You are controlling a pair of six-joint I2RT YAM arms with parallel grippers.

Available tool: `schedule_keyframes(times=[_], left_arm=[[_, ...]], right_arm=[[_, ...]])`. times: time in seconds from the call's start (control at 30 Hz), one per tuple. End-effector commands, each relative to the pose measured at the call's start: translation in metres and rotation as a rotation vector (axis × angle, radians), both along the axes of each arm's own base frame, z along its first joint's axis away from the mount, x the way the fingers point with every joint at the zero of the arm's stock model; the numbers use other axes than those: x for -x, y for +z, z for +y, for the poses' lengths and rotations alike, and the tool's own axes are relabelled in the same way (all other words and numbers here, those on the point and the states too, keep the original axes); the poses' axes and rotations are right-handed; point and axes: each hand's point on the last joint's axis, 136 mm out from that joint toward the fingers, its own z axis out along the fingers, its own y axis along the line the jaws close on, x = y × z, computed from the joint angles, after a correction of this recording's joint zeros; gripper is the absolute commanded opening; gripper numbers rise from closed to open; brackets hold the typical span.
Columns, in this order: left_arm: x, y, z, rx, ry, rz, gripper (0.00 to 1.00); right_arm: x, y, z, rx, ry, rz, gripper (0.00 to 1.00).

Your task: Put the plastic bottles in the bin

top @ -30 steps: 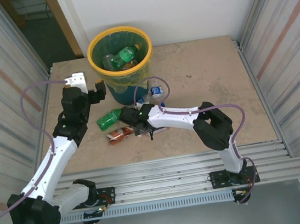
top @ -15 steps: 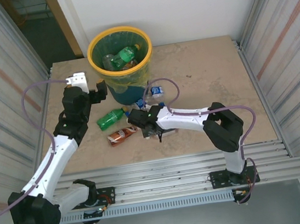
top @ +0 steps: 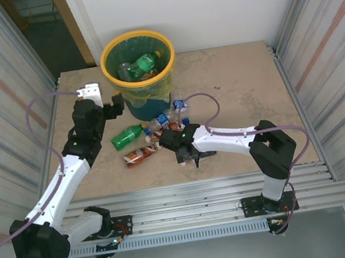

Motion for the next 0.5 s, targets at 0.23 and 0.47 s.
schedule_keyframes(times=[0.23, 0.47], left_arm=[[-0.006, 0.017, 0.0, 0.038, 0.0, -0.042, 0.99], [-0.006, 0.014, 0.001, 0.031, 0.001, -0.036, 0.99]], right_arm=[[0.015, 0.022, 0.009, -0.395, -0.269, 0.063, 0.98], [0.014, 0.002, 0.011, -0.46, -0.398, 0.135, 0.98]])
